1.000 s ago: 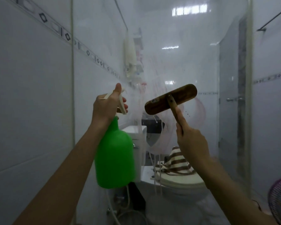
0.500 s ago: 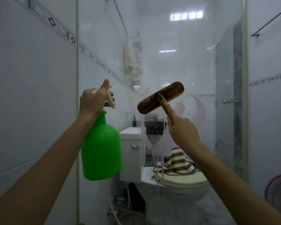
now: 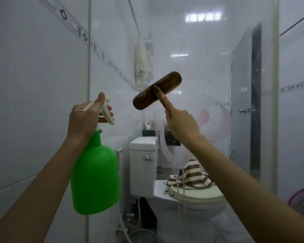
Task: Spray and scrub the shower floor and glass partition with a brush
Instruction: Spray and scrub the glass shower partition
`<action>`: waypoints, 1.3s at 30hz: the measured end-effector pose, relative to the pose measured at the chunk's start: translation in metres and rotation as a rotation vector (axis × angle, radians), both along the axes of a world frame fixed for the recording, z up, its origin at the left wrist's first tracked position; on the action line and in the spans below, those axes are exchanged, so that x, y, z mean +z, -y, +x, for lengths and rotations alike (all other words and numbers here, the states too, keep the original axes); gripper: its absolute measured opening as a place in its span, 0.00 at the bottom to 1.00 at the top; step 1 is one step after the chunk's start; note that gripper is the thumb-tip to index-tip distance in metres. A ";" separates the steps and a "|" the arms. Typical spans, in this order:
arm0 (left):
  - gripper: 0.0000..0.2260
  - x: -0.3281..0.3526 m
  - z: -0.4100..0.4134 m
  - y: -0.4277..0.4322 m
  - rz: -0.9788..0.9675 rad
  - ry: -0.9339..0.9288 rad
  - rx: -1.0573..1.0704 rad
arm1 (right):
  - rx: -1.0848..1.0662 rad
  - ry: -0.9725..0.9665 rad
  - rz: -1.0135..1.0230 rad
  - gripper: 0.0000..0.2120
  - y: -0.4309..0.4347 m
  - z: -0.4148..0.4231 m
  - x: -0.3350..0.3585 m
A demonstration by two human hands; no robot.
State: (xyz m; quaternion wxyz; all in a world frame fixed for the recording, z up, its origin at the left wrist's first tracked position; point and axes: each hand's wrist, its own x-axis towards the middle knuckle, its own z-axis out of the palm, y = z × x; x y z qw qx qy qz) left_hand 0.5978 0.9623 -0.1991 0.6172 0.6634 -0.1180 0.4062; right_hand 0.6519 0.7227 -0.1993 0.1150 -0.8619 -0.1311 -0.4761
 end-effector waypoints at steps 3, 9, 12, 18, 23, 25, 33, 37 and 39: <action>0.19 -0.005 0.001 -0.007 -0.013 0.021 0.003 | 0.012 0.006 0.023 0.25 -0.010 0.009 0.017; 0.20 -0.012 -0.001 -0.026 0.011 -0.017 0.006 | -0.020 -0.142 -0.019 0.28 0.009 -0.027 -0.079; 0.20 -0.009 -0.002 -0.032 0.000 0.006 0.002 | 0.030 0.019 -0.034 0.28 -0.032 0.000 -0.015; 0.20 -0.017 0.000 -0.049 -0.030 0.014 0.023 | 0.056 0.037 0.020 0.26 -0.052 0.017 0.016; 0.20 -0.025 0.006 -0.057 0.007 -0.024 0.014 | 0.040 0.035 -0.035 0.27 -0.048 0.007 -0.022; 0.20 -0.027 0.007 -0.058 0.002 -0.020 0.029 | 0.074 0.125 -0.023 0.25 -0.077 0.025 0.036; 0.19 -0.044 0.009 -0.048 -0.011 -0.016 -0.005 | 0.042 -0.042 0.070 0.33 -0.025 -0.001 -0.089; 0.18 -0.052 0.013 -0.038 0.018 -0.028 -0.016 | 0.020 -0.067 -0.031 0.32 -0.003 -0.015 -0.111; 0.18 -0.056 0.016 -0.032 0.003 -0.024 -0.036 | 0.041 -0.009 0.034 0.27 -0.011 -0.002 -0.060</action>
